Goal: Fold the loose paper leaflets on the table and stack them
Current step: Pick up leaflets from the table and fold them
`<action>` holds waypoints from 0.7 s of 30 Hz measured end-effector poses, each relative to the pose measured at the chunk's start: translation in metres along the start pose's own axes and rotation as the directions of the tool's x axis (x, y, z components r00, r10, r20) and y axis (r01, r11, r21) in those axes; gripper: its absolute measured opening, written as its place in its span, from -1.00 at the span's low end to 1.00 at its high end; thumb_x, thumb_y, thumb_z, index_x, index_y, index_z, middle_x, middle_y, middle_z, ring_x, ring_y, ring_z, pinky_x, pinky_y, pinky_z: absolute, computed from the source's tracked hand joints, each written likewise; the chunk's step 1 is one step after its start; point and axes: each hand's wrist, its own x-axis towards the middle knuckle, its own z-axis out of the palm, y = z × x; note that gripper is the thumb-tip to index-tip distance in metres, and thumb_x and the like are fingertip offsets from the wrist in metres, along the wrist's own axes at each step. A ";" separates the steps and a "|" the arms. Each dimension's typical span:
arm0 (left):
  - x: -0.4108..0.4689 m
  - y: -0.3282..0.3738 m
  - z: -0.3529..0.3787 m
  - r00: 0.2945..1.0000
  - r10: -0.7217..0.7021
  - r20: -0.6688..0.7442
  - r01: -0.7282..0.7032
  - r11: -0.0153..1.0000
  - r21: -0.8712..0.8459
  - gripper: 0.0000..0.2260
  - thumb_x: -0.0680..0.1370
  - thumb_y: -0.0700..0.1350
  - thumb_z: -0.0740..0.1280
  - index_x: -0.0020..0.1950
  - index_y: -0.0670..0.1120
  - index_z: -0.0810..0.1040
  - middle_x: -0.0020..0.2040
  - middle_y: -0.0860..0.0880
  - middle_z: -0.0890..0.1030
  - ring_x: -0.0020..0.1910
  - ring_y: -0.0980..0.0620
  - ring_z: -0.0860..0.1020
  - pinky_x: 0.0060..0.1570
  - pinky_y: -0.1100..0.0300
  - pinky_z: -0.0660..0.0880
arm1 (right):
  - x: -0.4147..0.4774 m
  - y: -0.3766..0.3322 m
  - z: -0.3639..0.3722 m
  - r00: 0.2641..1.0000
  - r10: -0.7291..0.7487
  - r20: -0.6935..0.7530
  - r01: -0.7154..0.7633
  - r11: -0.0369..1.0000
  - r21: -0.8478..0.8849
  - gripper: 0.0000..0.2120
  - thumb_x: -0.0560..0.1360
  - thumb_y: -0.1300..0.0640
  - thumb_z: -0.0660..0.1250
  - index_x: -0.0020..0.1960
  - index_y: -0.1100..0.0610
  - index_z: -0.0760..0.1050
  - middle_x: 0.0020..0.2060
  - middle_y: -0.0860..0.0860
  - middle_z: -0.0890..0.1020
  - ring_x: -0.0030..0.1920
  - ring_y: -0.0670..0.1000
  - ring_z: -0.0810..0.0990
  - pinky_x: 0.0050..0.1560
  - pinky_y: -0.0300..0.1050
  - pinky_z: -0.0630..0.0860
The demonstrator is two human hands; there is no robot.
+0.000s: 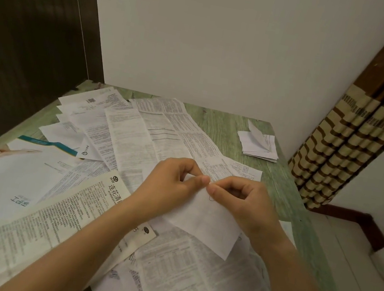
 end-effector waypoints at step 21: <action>0.002 0.001 -0.009 0.999 -0.035 -0.015 0.035 0.999 -0.009 -0.81 0.49 -0.06 0.39 -0.31 -0.07 0.56 -0.33 -0.10 0.58 -0.34 0.05 0.50 -0.29 0.15 0.42 | 0.000 -0.002 0.003 1.000 -0.014 0.007 0.014 0.994 -0.108 -0.91 0.43 0.15 0.44 -0.24 0.11 0.59 -0.34 -0.05 0.63 -0.30 -0.16 0.58 -0.27 -0.31 0.47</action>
